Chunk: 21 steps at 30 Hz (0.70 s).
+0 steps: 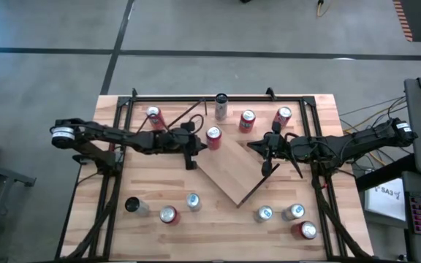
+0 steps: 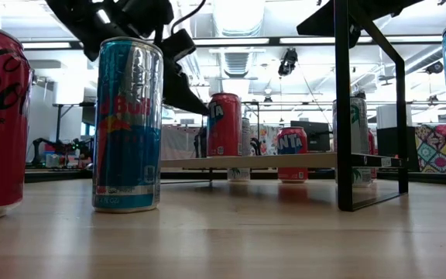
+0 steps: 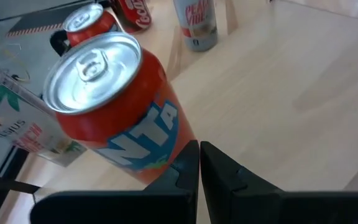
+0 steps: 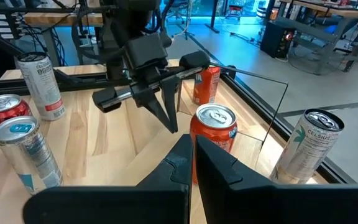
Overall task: Place canned beverage on shelf
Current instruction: Put the bottom orange soda can on the shelf
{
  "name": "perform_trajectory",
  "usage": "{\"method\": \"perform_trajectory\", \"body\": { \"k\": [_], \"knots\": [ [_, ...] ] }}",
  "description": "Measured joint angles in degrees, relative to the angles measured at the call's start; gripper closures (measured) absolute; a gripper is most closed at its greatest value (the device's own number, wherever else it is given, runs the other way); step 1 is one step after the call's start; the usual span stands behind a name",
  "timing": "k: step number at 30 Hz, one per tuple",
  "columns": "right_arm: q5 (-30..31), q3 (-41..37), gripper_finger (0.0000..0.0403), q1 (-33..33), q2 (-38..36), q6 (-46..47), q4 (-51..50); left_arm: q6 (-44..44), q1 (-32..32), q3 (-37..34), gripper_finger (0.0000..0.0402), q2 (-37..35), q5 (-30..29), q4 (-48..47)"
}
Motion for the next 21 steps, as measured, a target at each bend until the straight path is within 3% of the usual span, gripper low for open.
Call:
{"method": "perform_trajectory", "body": {
  "k": [21],
  "knots": [
    [0.00,0.00,0.0394,0.00,0.00,-0.02,-0.13,0.33,2.15,0.00,0.0402,0.96,-1.60,3.71]
  ]
}}
